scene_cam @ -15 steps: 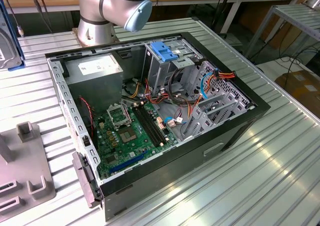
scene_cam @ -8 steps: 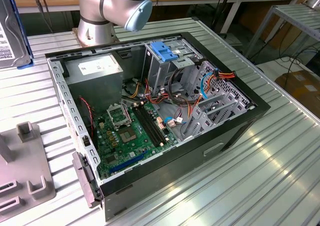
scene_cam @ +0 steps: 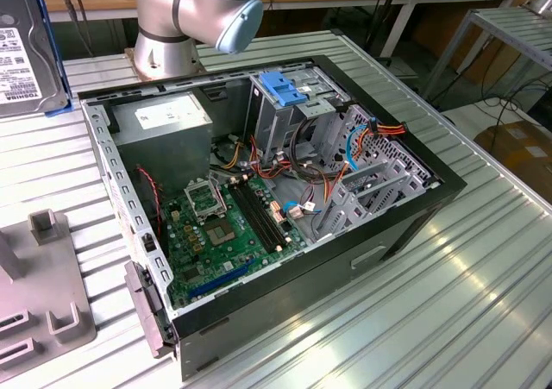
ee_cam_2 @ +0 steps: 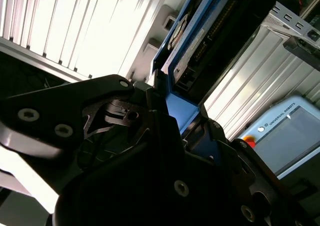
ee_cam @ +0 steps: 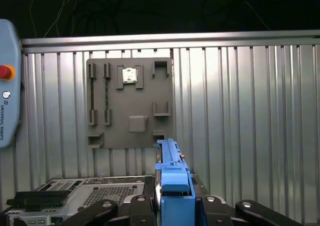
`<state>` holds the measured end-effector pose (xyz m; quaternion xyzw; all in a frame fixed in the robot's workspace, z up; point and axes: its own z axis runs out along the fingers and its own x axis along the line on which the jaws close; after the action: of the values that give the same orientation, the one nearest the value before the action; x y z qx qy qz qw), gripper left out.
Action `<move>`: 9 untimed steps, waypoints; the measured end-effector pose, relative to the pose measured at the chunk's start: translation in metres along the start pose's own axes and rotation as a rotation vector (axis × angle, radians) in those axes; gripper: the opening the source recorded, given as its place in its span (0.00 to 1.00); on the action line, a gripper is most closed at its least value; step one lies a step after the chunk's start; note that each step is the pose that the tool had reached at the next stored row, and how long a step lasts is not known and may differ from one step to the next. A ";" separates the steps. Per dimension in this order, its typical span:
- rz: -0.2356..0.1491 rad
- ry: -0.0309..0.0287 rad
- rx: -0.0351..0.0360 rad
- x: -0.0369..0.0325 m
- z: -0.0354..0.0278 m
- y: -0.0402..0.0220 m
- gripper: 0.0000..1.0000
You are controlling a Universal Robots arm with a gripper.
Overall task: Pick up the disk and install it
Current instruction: 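Pick up the disk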
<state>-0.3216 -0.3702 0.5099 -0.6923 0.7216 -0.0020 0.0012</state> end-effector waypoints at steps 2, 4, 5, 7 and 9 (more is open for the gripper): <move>0.000 0.0000 0.0000 -0.0001 0.0000 -0.0028 0.37; 0.000 0.0000 -0.0001 -0.0003 0.0000 -0.0064 0.37; 0.000 0.0000 0.0000 -0.0003 0.0001 -0.0079 0.37; 0.000 0.0000 -0.0001 -0.0006 0.0001 -0.0135 0.37; 0.000 0.0000 -0.0001 -0.0008 0.0002 -0.0182 0.37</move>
<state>-0.3034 -0.3702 0.5098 -0.6923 0.7216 -0.0020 0.0012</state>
